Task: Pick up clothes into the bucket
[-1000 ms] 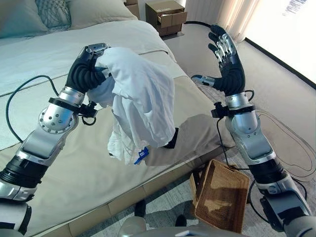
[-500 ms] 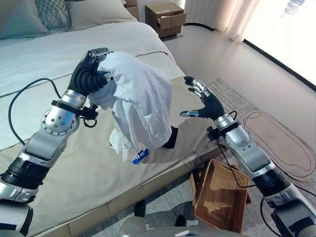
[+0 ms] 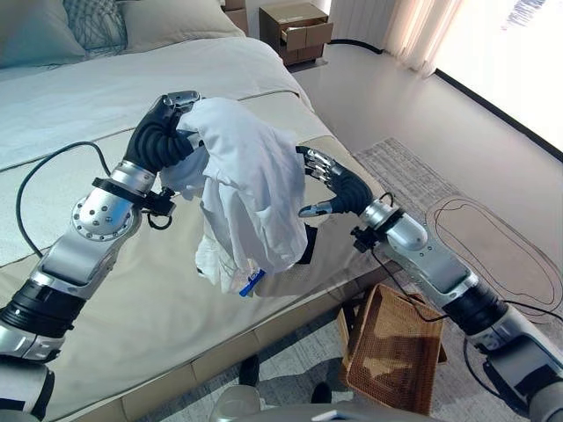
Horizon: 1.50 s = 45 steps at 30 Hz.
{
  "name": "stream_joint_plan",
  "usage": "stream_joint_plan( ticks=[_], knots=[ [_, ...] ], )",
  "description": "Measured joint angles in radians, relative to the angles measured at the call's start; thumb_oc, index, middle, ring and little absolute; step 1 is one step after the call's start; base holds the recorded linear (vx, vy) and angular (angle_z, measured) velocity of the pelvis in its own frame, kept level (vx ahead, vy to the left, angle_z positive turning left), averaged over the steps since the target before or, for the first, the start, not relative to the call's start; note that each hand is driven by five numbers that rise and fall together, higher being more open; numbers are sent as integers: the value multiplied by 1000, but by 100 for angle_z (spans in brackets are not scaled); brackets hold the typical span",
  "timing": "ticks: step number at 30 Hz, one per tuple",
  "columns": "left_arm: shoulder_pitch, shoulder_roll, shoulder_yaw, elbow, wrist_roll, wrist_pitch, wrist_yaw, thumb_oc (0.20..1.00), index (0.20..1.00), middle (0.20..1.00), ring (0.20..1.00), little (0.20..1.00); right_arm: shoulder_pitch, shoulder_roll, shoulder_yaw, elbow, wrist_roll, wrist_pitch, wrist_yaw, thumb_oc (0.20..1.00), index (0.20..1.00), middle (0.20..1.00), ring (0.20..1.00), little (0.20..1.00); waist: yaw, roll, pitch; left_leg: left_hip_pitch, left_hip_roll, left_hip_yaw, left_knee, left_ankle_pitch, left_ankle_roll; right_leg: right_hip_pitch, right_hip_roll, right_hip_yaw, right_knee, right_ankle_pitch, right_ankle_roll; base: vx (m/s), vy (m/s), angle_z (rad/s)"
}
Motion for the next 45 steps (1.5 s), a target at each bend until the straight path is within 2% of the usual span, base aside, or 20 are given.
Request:
stream_joint_plan(
  ticks=[10,11,12,13,14,16,29,37,41,45],
  knots=[
    [0,-52,-25,0,-2,10,-9,200,200,200,200,200,-49,54,31,-4,60,0,-6,1000,1000,1000,1000,1000,2,-13,10,-16,2,22,0,0,0,-25,-2,21,0,1,0,-11,19,-6],
    [0,-55,-25,0,-2,10,-9,200,200,200,200,200,-51,65,32,-4,66,0,-7,925,925,925,925,925,2,-14,12,-16,2,28,0,0,0,-28,-2,27,0,1,0,4,22,-11],
    [0,-57,-25,0,-2,10,-9,200,200,200,200,200,-56,68,34,-4,69,0,-7,589,589,589,589,589,1,-13,14,-16,2,31,0,0,0,-30,-3,30,0,1,0,7,31,-11],
    [0,-63,-25,1,-2,10,-9,200,200,200,200,200,-57,68,34,-4,70,0,-9,555,555,555,555,555,1,-12,15,-16,1,32,0,0,0,-30,-4,31,0,1,0,4,17,-5],
    [0,-72,-25,0,-2,11,-10,200,200,200,200,200,-57,67,34,-4,70,0,-11,470,470,470,470,470,2,-12,16,-16,1,32,0,0,0,-30,-4,31,0,1,0,0,0,0],
    [0,-89,-26,1,-2,12,-12,200,200,200,200,200,-57,67,34,-4,70,0,-15,213,213,213,213,213,1,-12,19,-16,1,32,0,0,0,-30,-5,32,0,1,0,-2,15,-1],
    [1,-111,-27,7,13,20,-17,200,200,200,200,200,-58,50,21,-15,55,0,-18,200,200,200,200,200,1,-7,29,-14,1,36,0,0,0,-30,-5,36,0,1,0,0,3,-1],
    [23,-121,-15,45,51,19,-17,200,200,200,200,200,-126,-44,11,-33,-28,-1,-24,200,200,200,200,200,2,-11,38,2,0,35,0,0,0,-12,-5,36,0,1,0,0,0,0],
    [26,-121,-2,93,72,12,-16,200,200,200,200,200,-355,-127,33,112,-82,-2,-64,200,200,200,200,200,5,-17,43,3,5,34,0,0,0,-11,0,35,0,1,0,0,0,0],
    [0,-121,10,164,122,-21,9,200,200,200,200,200,-569,-130,126,215,-103,-9,-100,200,200,200,200,200,9,-30,45,3,10,32,0,0,0,-13,5,36,0,2,0,0,0,0]
  ],
)
